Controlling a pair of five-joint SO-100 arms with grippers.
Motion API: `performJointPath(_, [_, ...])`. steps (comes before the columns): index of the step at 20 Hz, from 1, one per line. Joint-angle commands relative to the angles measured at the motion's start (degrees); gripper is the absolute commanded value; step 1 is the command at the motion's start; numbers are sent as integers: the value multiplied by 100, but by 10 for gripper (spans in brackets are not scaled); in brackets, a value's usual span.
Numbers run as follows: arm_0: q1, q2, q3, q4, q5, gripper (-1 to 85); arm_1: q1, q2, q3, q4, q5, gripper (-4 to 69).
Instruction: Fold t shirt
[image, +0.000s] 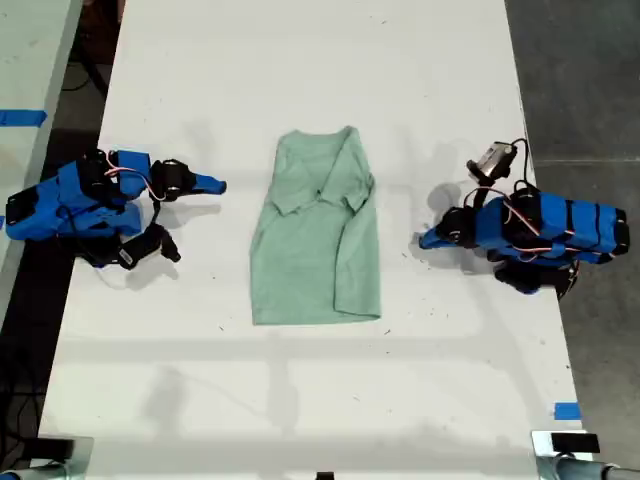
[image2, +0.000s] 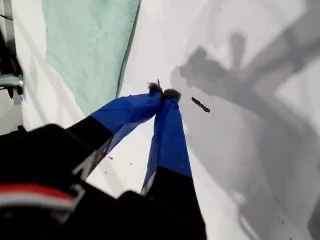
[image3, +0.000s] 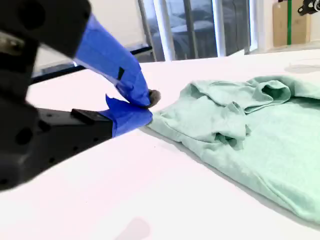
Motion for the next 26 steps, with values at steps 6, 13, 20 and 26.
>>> performJointPath(6, [9, 44, 9, 9, -132, 0, -88, 88, 343, 35, 62, 5])
performJointPath(13, [0, 44, 9, 9, -132, 0, -105, 88, 343, 35, 62, 5])
performJointPath(20, [0, 44, 9, 9, -132, 0, -123, 88, 343, 44, 62, 5])
performJointPath(26, [0, 44, 9, 9, -132, 0, -141, 88, 343, 44, 70, 5])
